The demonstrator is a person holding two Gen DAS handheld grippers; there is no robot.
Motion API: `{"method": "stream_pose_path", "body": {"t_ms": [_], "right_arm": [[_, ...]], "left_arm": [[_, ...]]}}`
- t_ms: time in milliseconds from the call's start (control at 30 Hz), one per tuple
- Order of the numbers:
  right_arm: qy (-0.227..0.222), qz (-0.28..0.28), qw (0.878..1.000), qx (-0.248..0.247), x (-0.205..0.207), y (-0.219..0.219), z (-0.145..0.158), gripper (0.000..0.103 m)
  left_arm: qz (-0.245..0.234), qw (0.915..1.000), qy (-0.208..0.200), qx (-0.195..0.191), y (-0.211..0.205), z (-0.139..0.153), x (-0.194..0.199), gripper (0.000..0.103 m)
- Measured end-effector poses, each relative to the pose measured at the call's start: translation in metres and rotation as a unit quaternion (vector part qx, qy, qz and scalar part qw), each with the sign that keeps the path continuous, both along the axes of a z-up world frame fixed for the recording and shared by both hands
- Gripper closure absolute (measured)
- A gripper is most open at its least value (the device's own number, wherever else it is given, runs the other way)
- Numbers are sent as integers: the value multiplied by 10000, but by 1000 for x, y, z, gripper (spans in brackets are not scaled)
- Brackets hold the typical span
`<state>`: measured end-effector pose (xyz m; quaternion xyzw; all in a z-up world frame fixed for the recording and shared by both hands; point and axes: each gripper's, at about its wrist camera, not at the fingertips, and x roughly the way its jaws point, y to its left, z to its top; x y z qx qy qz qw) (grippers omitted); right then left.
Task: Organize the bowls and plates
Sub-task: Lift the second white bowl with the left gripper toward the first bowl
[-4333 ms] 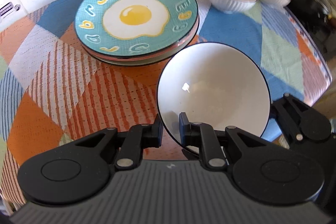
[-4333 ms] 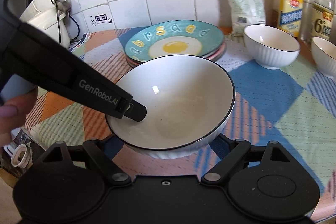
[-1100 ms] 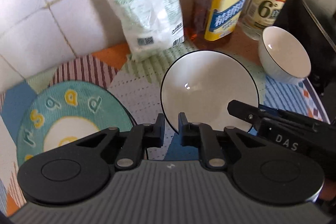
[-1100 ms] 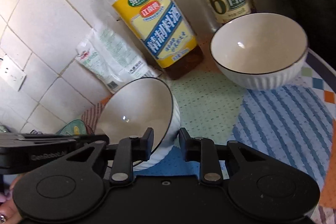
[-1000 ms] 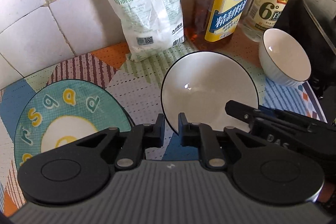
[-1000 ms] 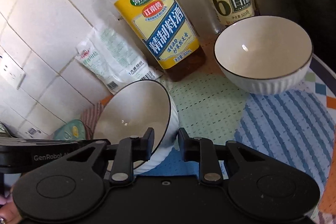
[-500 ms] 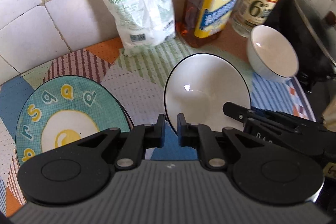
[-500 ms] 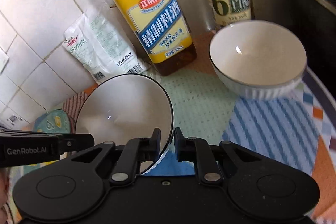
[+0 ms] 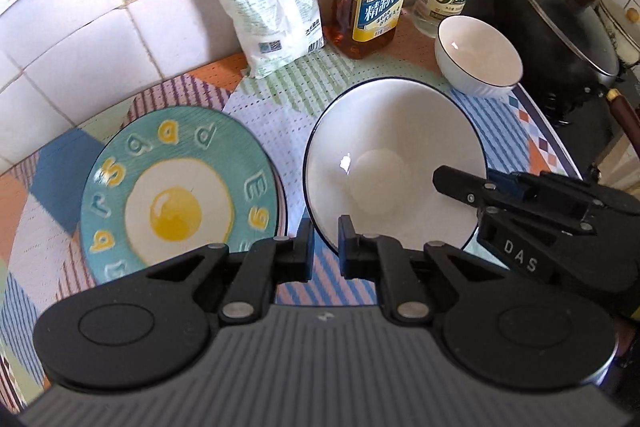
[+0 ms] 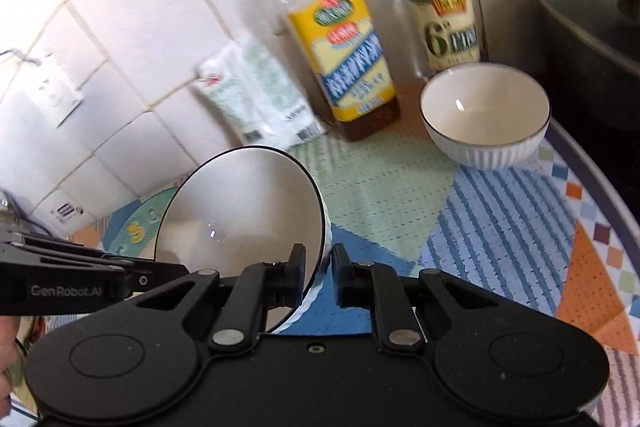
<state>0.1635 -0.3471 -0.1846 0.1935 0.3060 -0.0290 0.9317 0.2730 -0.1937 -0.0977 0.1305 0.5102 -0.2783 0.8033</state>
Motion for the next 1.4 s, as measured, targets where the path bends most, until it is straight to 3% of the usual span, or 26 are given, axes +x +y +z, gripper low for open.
{"method": "stream_pose_path", "body": {"t_ms": [100,300,667,933,1200,1400], "right_arm": [[-115,11,9999,-123,-13,11,10,86],[-154,68,9996,-248,-37,38,19,86],[-350,82,9993,68,-79,91,12,86],[-402,-80,9989,216,-99,120,-8,86],[-300,-57,9995,-55,-99,135,-18,86],[-197,64,9989,-422,-89,143,-26,86]], "left_arm": [[-72,9999,-48,-96,15,8,-13,93],[-6,9999,-117,67,41,17,-38,93],[-37,9999,122,70,102,20,-66,92],[-188,9992,252,233,124,6,-76,92],[21,9968,797,74,139,-21,-65,92],[-47,9958,884,240,134,-31,-58,91]]}}
